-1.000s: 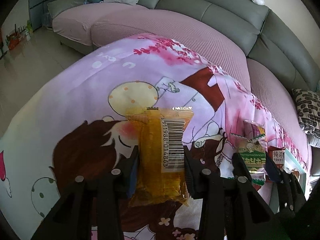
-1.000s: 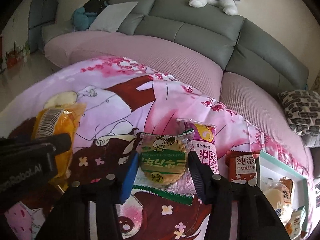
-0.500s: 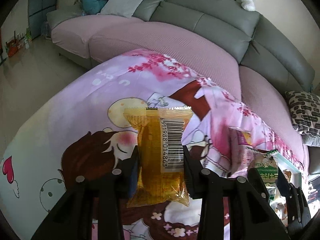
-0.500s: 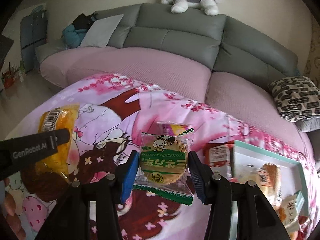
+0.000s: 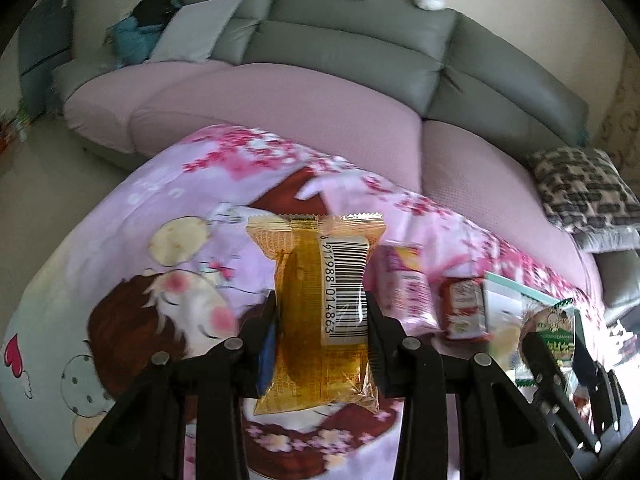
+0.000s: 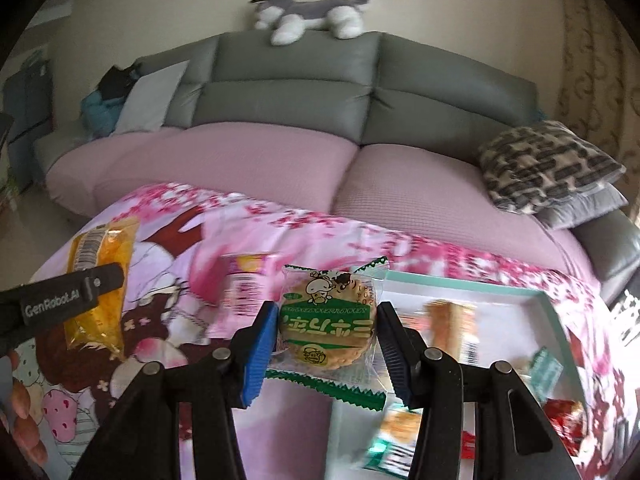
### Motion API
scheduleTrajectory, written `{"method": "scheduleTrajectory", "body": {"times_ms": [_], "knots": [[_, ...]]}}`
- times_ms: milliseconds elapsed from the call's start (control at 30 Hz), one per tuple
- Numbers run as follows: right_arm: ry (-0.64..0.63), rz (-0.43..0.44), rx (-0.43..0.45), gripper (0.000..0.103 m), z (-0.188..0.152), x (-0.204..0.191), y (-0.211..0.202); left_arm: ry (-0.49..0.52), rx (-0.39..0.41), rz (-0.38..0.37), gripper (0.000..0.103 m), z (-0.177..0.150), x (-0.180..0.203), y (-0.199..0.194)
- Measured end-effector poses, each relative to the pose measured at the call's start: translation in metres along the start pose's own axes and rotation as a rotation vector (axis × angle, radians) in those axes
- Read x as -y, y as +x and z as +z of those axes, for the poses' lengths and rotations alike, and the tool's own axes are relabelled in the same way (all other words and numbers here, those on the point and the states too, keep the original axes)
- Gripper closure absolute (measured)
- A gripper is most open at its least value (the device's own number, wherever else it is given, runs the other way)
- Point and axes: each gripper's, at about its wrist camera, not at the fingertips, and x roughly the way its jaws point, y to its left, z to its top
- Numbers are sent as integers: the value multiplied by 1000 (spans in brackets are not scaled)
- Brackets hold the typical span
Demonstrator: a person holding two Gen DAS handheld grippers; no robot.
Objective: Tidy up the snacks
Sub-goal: 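Carry the yellow cake pack and green-label cookie over the tray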
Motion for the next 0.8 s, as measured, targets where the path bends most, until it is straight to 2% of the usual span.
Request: {"method": "scheduleTrajectory", "body": {"times_ms": [100, 433, 800], "knots": [[45, -38, 4, 50, -1, 27, -8, 25, 8, -45, 63, -1, 17, -6], [208, -157, -7, 50, -13, 116, -21, 138, 26, -74, 63, -10, 76, -16], [326, -217, -31, 50, -32, 185, -27, 370, -15, -205, 63, -44, 186, -13]]}}
